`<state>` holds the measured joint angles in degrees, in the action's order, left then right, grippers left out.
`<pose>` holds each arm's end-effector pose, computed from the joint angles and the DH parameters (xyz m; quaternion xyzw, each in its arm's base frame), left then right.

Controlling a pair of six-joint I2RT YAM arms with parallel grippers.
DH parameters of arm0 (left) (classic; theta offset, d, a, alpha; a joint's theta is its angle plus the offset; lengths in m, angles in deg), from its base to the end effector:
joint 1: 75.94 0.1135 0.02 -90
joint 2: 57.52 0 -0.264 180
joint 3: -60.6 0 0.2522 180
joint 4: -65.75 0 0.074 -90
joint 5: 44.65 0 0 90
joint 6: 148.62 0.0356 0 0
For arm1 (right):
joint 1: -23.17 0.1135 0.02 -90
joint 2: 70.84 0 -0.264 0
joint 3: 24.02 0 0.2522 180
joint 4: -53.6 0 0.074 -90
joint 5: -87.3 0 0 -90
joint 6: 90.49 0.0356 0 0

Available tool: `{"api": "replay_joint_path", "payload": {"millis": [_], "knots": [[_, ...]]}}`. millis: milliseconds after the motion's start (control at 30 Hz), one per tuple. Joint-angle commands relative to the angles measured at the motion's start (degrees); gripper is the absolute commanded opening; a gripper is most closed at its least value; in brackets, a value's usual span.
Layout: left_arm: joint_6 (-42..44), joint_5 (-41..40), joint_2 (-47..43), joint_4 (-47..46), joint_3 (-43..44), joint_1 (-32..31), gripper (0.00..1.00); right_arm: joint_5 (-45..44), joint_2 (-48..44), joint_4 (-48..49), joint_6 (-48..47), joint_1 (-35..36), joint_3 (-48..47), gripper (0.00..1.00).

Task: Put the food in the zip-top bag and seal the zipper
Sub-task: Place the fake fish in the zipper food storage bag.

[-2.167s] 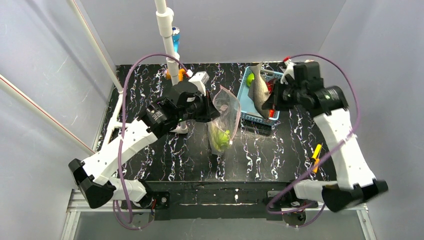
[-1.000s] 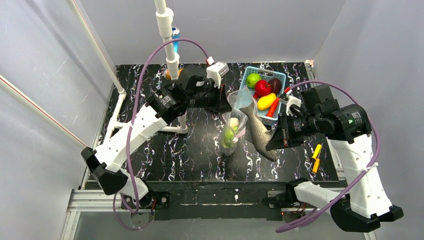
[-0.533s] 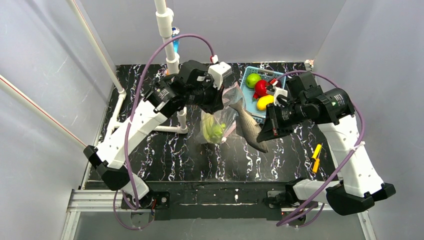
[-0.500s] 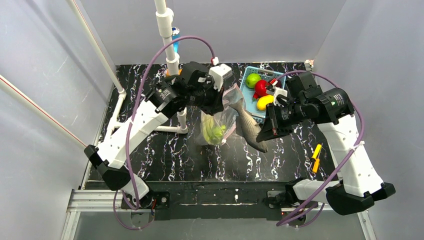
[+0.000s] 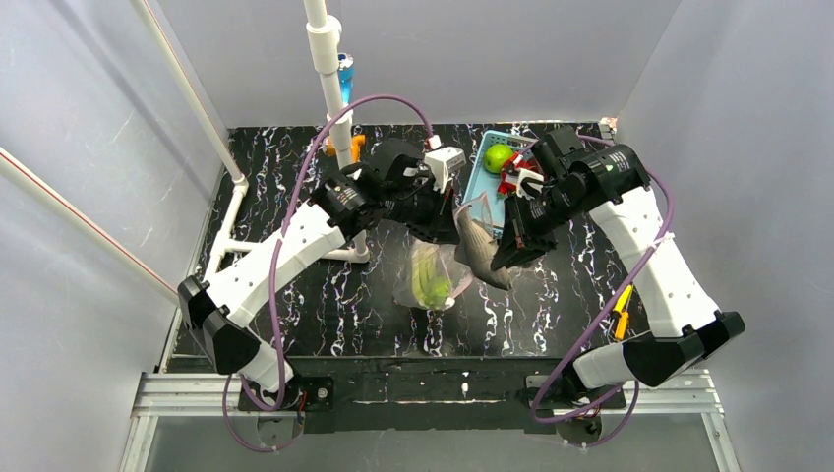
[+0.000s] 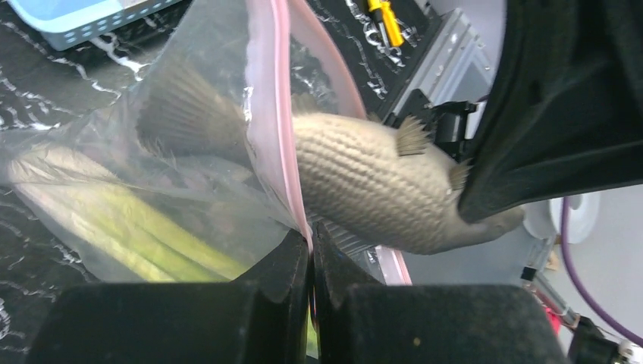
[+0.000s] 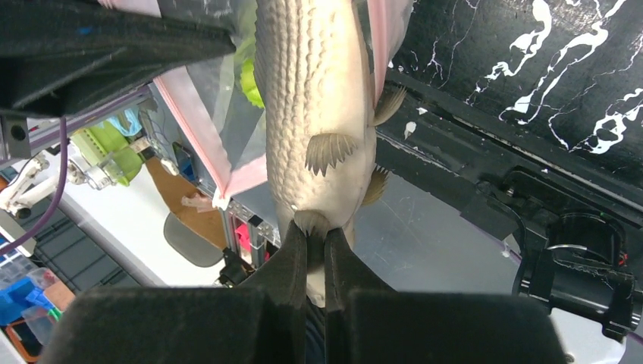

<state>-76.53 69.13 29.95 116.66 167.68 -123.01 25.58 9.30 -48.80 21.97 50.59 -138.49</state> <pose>0.2190 -0.2565 0.4065 0.3124 0.8001 -0.4091 0.3081 0.1897 0.1174 0.4181 -0.0876 0.9491 0.2952 0.0661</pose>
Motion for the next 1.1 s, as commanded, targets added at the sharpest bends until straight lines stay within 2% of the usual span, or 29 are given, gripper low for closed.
{"api": "replay_joint_path", "payload": {"millis": [0, 100, 200, 367, 467, 600, 667, 767, 900, 1000, 1067], "knots": [[-6.39, 6.58, -0.61, -7.53, -0.91, -1.2, 0.0, 2.95, -0.03, -2.91, 1.66, -0.06, -1.81, 0.01], [-6.99, 5.76, 0.09, -8.19, -1.08, -3.09, 0.0, 1.72, 0.55, -2.9, 2.85, -0.09, -0.6, 0.01], [-5.99, 2.73, 0.36, -7.54, -1.02, -4.91, 0.0, -2.66, 0.53, -2.77, 3.81, -0.57, -3.17, 0.01], [-6.37, -0.39, 1.93, -5.58, -1.27, -5.4, 0.0, -3.24, 0.93, -2.22, 5.42, -1.86, -7.59, 0.02], [-6.42, 0.01, 2.3, -5.08, -0.42, -5.51, 0.0, -7.35, 0.99, -1.57, 5.73, -2.27, -9.51, 0.09], [-8.24, -0.21, 1.47, -5.69, 0.29, -5.49, 0.0, -3.17, -3.99, 11.91, 12.28, -2.28, -0.41, 0.19], [-9.75, -0.57, 1.32, -6.92, 0.28, -5.49, 0.0, -0.63, -5.22, 17.8, 15.33, -2.26, 2.66, 0.19], [-13.0, -2.21, 0.54, -9.09, -0.82, -5.49, 0.0, -1.04, -7.68, 27.55, 18.97, -1.93, 6.47, 0.18], [-19.13, -1.81, -1.98, -16.06, -5.73, -5.42, 0.0, -2.25, -12.34, 43.0, 25.7, -1.93, 17.56, 0.25], [-21.48, -0.82, -3.2, -17.96, -6.55, -5.41, 0.0, -2.72, -10.53, 41.37, 23.49, -1.72, 17.23, 0.26], [-23.23, -1.89, -4.65, -20.2, -8.28, -5.51, 0.0, -4.04, -10.32, 40.07, 21.3, -0.74, 16.14, 0.39]]}}
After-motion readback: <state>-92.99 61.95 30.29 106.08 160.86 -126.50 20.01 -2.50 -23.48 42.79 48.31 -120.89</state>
